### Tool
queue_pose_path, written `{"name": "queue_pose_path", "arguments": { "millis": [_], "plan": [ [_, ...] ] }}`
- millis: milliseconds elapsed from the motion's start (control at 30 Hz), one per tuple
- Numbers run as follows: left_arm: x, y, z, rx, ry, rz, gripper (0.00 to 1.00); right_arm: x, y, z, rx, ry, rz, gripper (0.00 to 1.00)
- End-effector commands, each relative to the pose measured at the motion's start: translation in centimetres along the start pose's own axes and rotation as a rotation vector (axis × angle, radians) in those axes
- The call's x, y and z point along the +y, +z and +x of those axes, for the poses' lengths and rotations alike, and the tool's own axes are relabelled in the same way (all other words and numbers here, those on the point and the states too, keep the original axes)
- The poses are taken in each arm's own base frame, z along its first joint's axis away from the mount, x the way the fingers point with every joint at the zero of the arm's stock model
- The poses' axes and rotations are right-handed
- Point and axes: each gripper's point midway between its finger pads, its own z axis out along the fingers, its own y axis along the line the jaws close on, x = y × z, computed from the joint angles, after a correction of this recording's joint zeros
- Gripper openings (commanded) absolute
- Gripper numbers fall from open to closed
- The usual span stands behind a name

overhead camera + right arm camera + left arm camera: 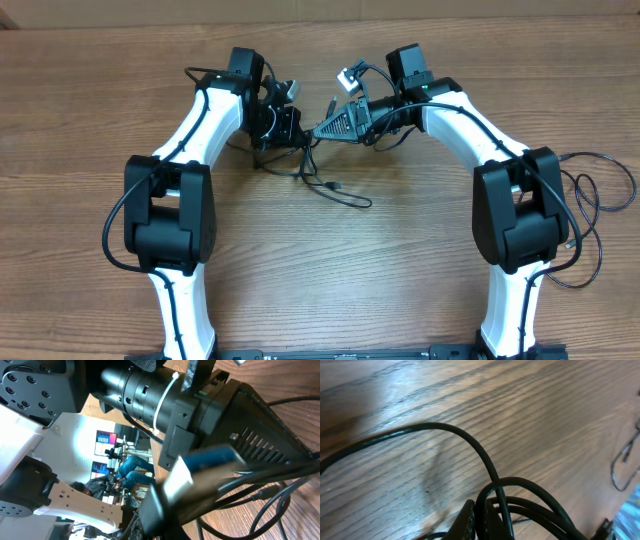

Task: Untangle cables

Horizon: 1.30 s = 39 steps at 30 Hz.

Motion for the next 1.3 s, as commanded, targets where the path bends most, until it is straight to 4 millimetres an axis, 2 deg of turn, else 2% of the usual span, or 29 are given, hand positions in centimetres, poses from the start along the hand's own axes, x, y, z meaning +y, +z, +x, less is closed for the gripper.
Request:
{"name": "queue_pose_path", "arguments": {
  "millis": [0, 133, 167, 300, 567, 767, 800, 833, 1000, 1133, 1267],
  "plan": [
    [5.0, 0.5, 0.2, 0.000, -0.063, -0.215, 0.04, 4.1, -1.7, -0.8, -0.012, -0.052, -0.127, 0.04],
    [5.0, 0.5, 0.2, 0.000, -0.062, -0.215, 0.04, 0.4, -2.1, -0.7, -0.042, 0.048, 0.078, 0.04],
    [5.0, 0.5, 0.2, -0.001, -0.063, -0.215, 0.05, -1.7, -2.4, -0.3, -0.046, 0.099, 0.201, 0.04],
    [5.2, 0.4, 0.2, -0.001, -0.064, -0.219, 0.05, -5.6, -3.5, 1.3, -0.031, 0.191, 0.439, 0.04],
    [5.5, 0.2, 0.1, -0.005, -0.070, -0.223, 0.05, -9.4, -5.5, 3.5, 0.013, 0.260, 0.730, 0.04],
    [5.6, 0.2, 0.1, -0.006, -0.073, -0.223, 0.04, -10.5, -6.5, 3.8, 0.018, 0.260, 0.826, 0.06],
    [5.6, 0.2, 0.1, -0.007, -0.073, -0.223, 0.05, -10.5, -6.5, 3.8, 0.016, 0.258, 0.826, 0.13],
    [5.6, 0.2, 0.1, -0.006, -0.073, -0.223, 0.05, -10.5, -6.5, 3.7, 0.014, 0.255, 0.825, 0.25],
    [5.6, 0.2, 0.1, -0.006, -0.073, -0.221, 0.05, -10.5, -6.5, 3.6, 0.010, 0.249, 0.825, 0.51],
    [5.6, 0.2, 0.1, -0.006, -0.069, -0.220, 0.05, -10.4, -6.8, 2.4, -0.024, 0.233, 0.830, 0.51],
    [5.6, 0.2, 0.1, -0.004, -0.054, -0.220, 0.05, -8.4, -7.2, 0.8, -0.040, 0.218, 0.818, 0.51]
  ]
}}
